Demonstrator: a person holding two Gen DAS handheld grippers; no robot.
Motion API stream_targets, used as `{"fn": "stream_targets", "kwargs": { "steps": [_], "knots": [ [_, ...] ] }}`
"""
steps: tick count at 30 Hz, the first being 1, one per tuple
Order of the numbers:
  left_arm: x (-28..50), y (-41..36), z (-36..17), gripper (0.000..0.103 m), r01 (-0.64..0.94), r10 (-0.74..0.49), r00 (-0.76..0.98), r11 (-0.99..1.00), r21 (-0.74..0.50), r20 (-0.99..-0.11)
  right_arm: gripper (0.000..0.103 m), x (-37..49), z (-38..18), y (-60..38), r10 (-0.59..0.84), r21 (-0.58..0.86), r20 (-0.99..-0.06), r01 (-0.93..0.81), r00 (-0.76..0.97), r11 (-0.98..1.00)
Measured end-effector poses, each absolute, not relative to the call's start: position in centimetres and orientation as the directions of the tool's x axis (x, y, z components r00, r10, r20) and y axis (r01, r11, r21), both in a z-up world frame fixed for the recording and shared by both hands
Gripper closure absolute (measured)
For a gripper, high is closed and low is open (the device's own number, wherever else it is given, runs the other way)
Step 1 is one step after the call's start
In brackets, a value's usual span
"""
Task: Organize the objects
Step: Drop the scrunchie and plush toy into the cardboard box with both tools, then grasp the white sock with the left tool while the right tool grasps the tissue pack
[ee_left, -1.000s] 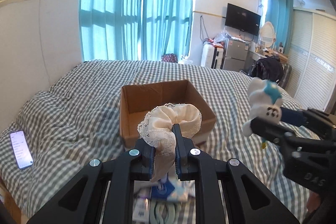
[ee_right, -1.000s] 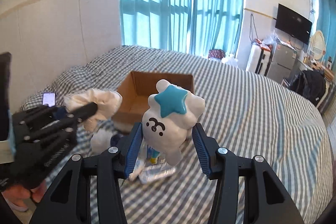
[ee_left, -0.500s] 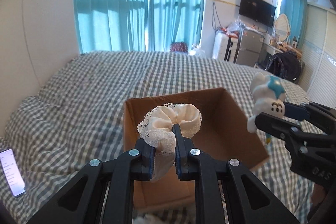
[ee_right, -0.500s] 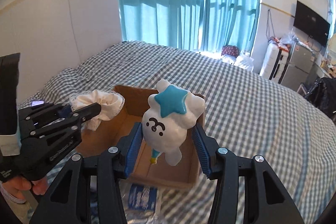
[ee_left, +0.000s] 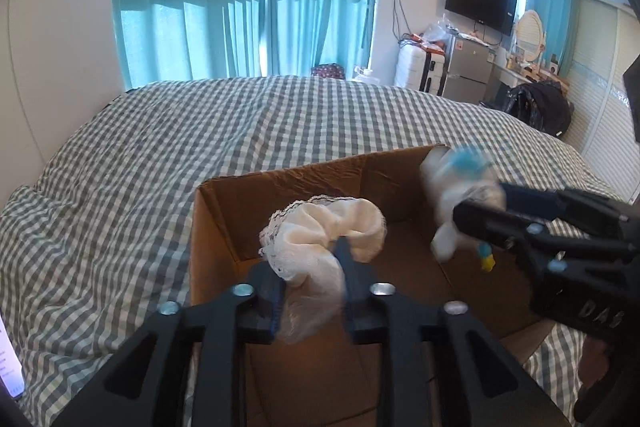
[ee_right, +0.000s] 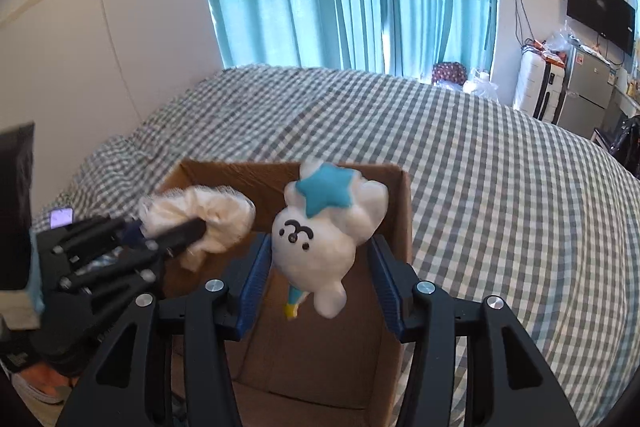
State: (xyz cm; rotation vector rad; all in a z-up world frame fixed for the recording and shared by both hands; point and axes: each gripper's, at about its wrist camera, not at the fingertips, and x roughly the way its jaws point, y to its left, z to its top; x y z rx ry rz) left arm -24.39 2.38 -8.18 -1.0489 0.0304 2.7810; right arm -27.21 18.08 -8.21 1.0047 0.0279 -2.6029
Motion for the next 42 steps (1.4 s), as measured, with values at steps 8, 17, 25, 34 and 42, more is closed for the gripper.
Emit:
{"fn": "stream_targets", "kwargs": {
  "steps": [8, 17, 25, 34, 42],
  "knots": [
    [-22.0, 1.0, -4.8, 0.021, -0.099, 0.101, -0.777, -0.994, -0.038, -0.622, 0.029, -23.7, -3.5, 18.5, -0.281, 0.068, -0.592, 0.301, -0.755, -0.951],
    [-17.4, -1.7, 0.8, 0.0, -0.056, 0.069, -0.846, -0.998, -0.042, -0.529, 0.007, -17.9, 2.7, 19.6, -0.273, 0.045, -0.511, 0.292, -0.815, -0.955],
    [-13.0, -2.8, 0.0, 0.0, -0.057, 0.051, -0.83, -0.998, -0.007, -0.555, 0.0, -12.9, 4.2, 20.4, -0.252, 0.008, -0.483, 0.284, -0.838, -0.959],
    [-9.7, -4.4, -9.2, 0.0, -0.024, 0.014, -0.707, -1.0, 0.005, -0.707, 0.0, -10.0, -3.0, 20.6, -0.22, 0.009, -0.575, 0.263, -0.788, -0.965],
    [-11.2, -3.8, -16.3, 0.0, -0.039, 0.052, -0.56, -0.999, -0.036, -0.827, 0.0, -11.6, -9.1, 20.7, -0.187, 0.029, -0.695, 0.232, -0.695, -0.972]
  ]
}}
